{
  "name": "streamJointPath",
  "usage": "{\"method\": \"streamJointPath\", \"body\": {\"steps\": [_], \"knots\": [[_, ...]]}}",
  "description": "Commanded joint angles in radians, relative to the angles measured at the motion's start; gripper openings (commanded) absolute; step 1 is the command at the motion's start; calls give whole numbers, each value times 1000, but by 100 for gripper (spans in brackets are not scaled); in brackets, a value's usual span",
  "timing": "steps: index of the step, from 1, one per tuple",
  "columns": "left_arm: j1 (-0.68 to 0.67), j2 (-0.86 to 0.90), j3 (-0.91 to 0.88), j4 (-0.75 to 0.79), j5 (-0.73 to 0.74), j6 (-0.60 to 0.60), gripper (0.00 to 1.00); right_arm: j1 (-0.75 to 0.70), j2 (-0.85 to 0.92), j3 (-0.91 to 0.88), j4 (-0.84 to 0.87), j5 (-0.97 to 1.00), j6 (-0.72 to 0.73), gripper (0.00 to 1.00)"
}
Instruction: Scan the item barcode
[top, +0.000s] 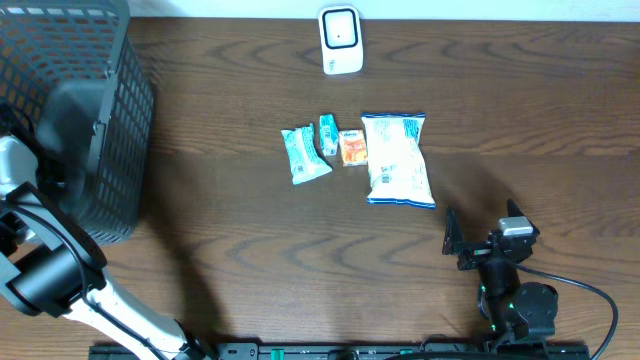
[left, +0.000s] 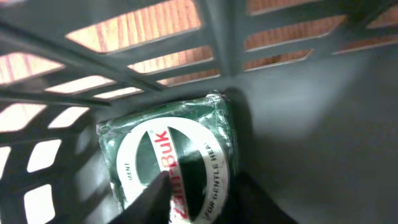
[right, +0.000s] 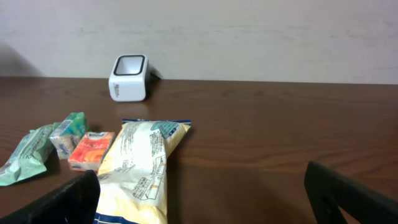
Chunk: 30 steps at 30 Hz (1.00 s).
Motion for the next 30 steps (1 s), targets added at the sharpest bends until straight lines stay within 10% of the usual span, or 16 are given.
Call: {"method": "streamJointPath", "body": {"steps": [1, 27, 30], "knots": [[17, 45, -5, -26, 32, -13, 11, 6, -5, -2, -3, 0, 6, 99], [9, -397, -5, -54, 266, -14, 8, 6, -5, -2, -3, 0, 6, 99], [10, -399, -5, -63, 265, -9, 59, 6, -5, -2, -3, 0, 6, 99]]}}
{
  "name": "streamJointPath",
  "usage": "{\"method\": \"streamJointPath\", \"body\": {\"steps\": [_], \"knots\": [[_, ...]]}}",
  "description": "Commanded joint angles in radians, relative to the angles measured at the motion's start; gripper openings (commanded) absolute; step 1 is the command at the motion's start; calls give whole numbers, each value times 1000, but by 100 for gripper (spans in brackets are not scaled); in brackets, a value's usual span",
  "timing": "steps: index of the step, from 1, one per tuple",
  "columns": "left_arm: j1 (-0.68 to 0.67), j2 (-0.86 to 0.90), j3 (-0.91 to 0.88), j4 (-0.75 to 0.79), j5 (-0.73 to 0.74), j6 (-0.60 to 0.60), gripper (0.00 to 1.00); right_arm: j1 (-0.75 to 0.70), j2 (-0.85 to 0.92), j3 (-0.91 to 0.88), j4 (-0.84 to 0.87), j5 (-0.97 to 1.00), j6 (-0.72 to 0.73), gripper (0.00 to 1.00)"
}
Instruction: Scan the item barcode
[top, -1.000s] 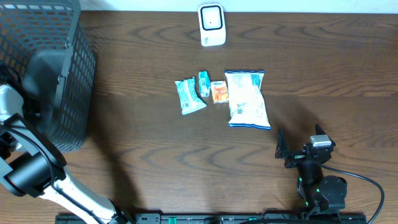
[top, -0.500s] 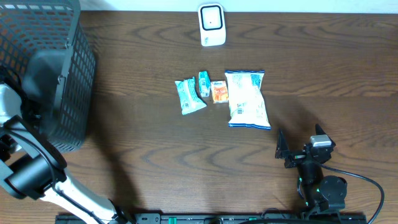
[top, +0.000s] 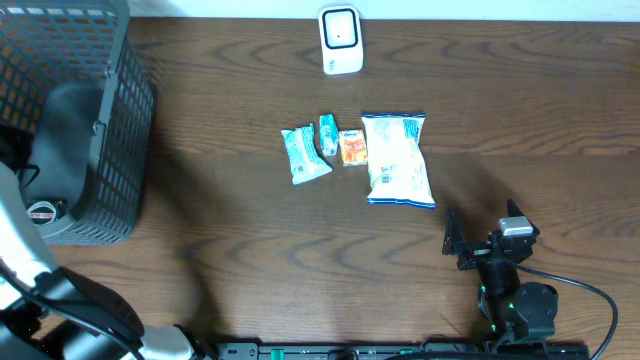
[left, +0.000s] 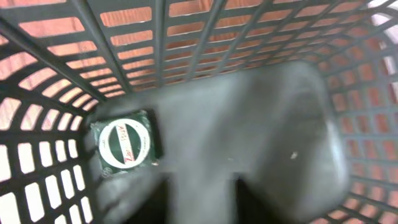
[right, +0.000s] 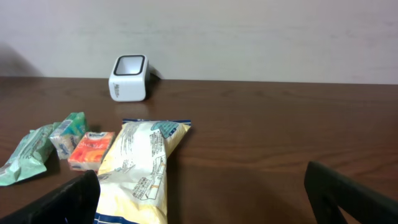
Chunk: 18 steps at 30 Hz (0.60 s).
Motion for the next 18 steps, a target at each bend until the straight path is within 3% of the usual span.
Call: {"method": "streamJointPath", "body": {"steps": [1, 6, 12, 18], "knots": [[3, 14, -2, -13, 32, 8, 62, 6, -5, -2, -3, 1, 6, 99], [3, 58, -2, -16, 30, 89, 69, 6, -5, -2, -3, 1, 6, 99], [3, 152, -2, -47, -95, 92, 70, 6, -5, -2, -3, 1, 6, 99], [3, 257, -2, -61, -112, 93, 70, 6, -5, -2, -3, 1, 6, 99]]}}
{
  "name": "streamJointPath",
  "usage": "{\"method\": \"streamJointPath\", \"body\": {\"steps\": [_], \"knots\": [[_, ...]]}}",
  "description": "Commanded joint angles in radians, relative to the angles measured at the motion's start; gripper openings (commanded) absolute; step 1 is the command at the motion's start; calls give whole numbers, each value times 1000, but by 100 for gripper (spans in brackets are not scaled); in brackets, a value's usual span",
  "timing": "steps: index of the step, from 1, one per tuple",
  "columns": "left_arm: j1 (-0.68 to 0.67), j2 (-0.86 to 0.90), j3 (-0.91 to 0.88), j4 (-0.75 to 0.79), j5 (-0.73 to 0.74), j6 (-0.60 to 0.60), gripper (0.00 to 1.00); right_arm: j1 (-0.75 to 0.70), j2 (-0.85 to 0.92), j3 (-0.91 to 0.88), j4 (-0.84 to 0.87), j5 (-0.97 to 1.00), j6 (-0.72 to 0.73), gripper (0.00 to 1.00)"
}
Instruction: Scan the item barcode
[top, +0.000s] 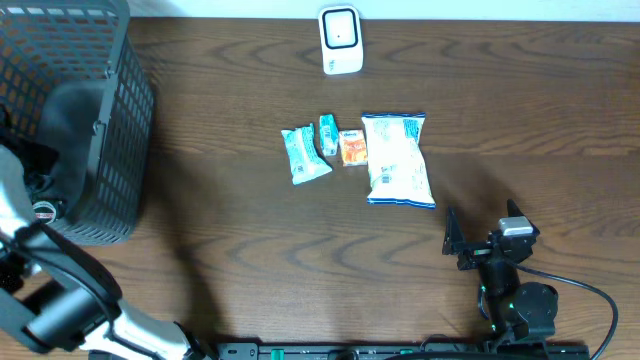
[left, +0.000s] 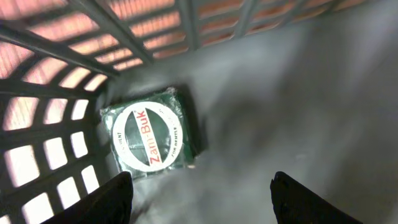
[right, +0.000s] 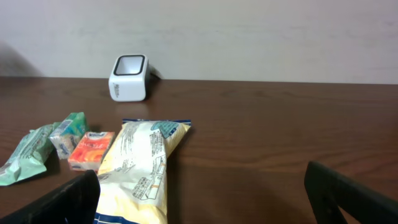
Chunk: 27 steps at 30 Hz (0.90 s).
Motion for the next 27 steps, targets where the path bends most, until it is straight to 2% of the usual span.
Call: {"method": "streamJointPath", "body": {"steps": [1, 13, 20, 27], "knots": [[3, 59, -2, -13, -46, 20, 70, 6, -5, -2, -3, 0, 6, 99], [3, 186, -2, -31, -128, 20, 70, 6, -5, -2, -3, 0, 6, 99], [3, 199, -2, -34, -303, 20, 70, 6, -5, -2, -3, 0, 6, 99], [3, 206, -2, -26, -306, 20, 70, 6, -5, -2, -3, 0, 6, 99]]}}
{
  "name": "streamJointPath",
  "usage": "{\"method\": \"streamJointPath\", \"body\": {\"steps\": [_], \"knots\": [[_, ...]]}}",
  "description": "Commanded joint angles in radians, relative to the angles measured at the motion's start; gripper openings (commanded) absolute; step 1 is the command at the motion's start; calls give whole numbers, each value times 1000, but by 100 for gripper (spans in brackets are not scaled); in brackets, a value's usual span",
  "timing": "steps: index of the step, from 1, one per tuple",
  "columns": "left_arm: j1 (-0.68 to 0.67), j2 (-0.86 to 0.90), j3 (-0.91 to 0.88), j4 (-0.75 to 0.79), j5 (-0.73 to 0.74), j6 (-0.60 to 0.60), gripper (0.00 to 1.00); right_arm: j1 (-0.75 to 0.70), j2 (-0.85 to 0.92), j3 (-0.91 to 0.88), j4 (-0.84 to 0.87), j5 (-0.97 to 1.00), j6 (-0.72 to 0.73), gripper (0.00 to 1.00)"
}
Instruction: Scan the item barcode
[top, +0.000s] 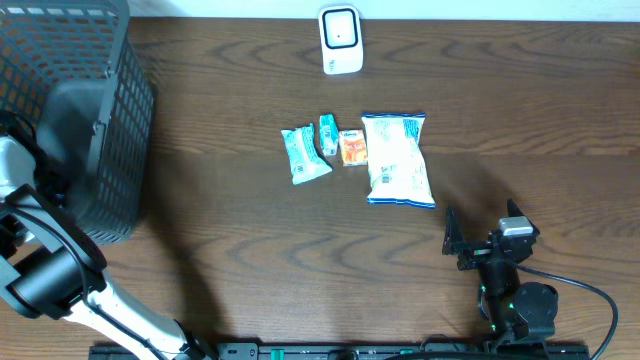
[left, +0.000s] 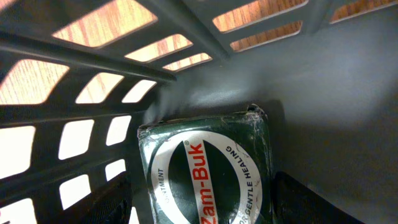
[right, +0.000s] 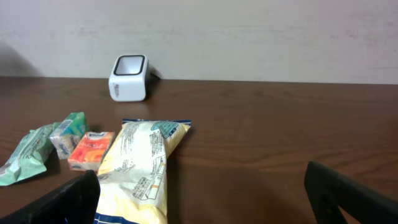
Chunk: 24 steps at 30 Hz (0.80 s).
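Observation:
A dark green Zam-Buk box (left: 208, 171) lies flat in a corner on the floor of the grey plastic basket (top: 105, 95). My left gripper (left: 208, 208) is down inside the basket, open, with one finger on each side of the box; whether they touch it cannot be told. In the overhead view only the left arm (top: 15, 170) shows, and the basket wall hides its fingers. The white barcode scanner (top: 340, 40) stands at the table's far edge. My right gripper (right: 205, 205) rests open near the front right, holding nothing.
In the middle of the table lie a pale snack bag (top: 398, 160), an orange packet (top: 352, 147), a small teal packet (top: 328, 133) and a larger teal packet (top: 303, 155). The basket's lattice walls (left: 93, 68) close in around the left gripper.
The left gripper has come down closer to the Zam-Buk box, which now fills the space between its open fingers. The right arm and the table items are unchanged.
The left gripper was first low over the box in the basket corner. Then it was high up, the box small and lying free on the basket floor. It then stood open nearer the box, and now straddles it. The right arm stayed still.

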Motion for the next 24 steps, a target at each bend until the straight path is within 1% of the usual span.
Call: {"method": "streamJointPath", "body": {"steps": [1, 3, 4, 8, 12, 14, 15, 21, 24], "knots": [[3, 32, -2, -3, -47, 3, 70, 6, -5, -2, -3, 1, 6, 99], [3, 47, -2, -3, -46, 3, 69, 6, -5, -2, -3, 1, 6, 99], [3, 56, -2, -3, -46, 3, 64, 6, -5, -2, -3, 1, 6, 99], [3, 92, -2, -3, -46, 4, 56, 6, -5, -2, -3, 1, 6, 99], [3, 116, -2, -7, -46, 4, 36, 6, -5, -2, -3, 1, 6, 99], [3, 119, -2, -11, -46, 7, 12, 6, -5, -2, -3, 1, 6, 99], [3, 119, -2, -15, -46, 7, 7, 6, -5, -2, -3, 1, 6, 99], [2, 68, 0, -40, -45, 3, 7, 6, -5, -2, -3, 1, 6, 99], [2, -5, 0, -44, 24, 3, 7, 6, -5, -2, -3, 1, 6, 99]]}}
